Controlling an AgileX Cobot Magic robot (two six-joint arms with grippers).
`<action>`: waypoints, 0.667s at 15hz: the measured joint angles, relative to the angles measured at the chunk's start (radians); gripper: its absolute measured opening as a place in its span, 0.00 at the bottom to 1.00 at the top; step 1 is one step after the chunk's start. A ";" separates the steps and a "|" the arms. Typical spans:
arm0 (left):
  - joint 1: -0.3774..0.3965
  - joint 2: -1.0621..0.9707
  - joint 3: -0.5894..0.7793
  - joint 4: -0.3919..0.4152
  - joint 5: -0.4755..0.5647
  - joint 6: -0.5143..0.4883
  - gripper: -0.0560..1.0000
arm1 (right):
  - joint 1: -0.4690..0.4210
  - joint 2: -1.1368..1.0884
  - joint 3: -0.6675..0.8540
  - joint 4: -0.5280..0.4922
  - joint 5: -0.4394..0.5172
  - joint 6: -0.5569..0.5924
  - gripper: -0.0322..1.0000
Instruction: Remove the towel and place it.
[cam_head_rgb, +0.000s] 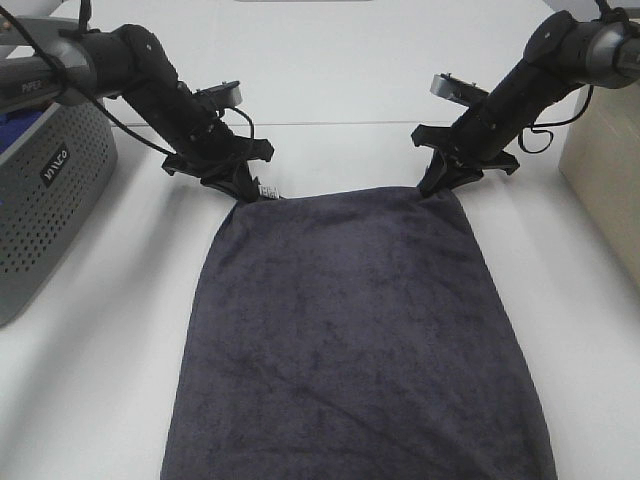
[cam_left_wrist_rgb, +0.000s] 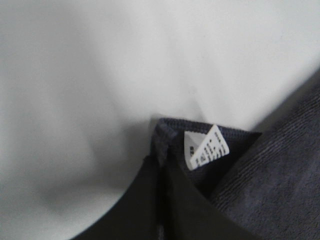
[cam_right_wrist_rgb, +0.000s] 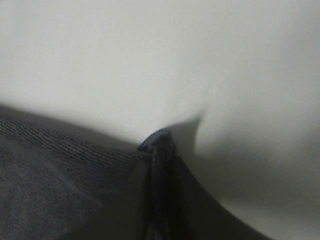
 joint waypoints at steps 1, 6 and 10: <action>0.000 0.000 0.000 0.000 0.000 0.000 0.05 | 0.000 0.000 0.000 0.000 0.000 0.005 0.16; 0.000 0.000 0.000 0.001 -0.009 0.000 0.05 | 0.000 0.002 -0.008 0.000 0.002 0.020 0.04; -0.004 -0.002 0.002 0.034 -0.100 0.001 0.05 | 0.000 0.013 -0.061 -0.008 -0.007 0.021 0.04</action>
